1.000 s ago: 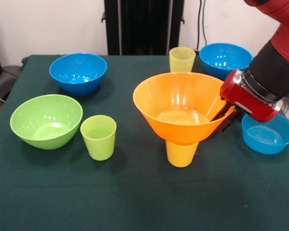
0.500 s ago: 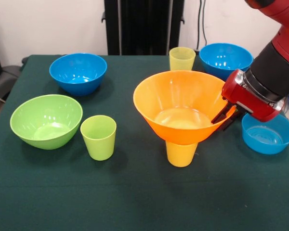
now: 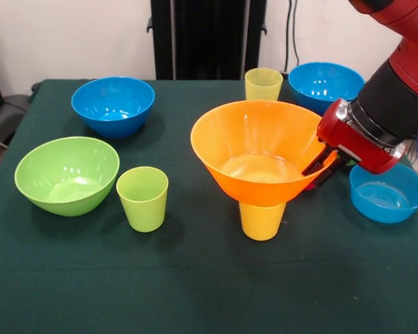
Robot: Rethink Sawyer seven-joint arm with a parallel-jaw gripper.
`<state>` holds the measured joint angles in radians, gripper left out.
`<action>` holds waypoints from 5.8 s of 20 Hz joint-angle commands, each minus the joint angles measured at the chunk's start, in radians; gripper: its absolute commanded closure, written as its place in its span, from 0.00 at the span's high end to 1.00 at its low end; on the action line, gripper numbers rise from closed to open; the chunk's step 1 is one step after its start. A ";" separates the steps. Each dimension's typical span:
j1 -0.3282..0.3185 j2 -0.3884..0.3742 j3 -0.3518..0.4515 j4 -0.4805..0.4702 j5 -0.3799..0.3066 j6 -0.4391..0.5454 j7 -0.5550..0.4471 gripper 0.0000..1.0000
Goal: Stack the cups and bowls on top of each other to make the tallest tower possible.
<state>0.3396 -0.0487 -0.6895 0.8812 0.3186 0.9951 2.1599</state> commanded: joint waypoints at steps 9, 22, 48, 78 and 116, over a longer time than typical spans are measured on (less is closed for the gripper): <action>0.007 -0.034 0.093 0.077 -0.018 -0.071 0.153 0.00; 0.006 -0.042 0.102 0.083 -0.012 -0.063 0.147 0.00; -0.005 -0.059 0.137 0.101 -0.002 -0.108 0.135 1.00; -0.167 -0.172 0.308 0.196 -0.054 -0.110 -0.069 1.00; -0.119 -0.167 0.281 0.209 -0.062 -0.125 0.068 0.00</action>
<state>0.1880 -0.2353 -0.5029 1.0305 0.3174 0.8660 2.1599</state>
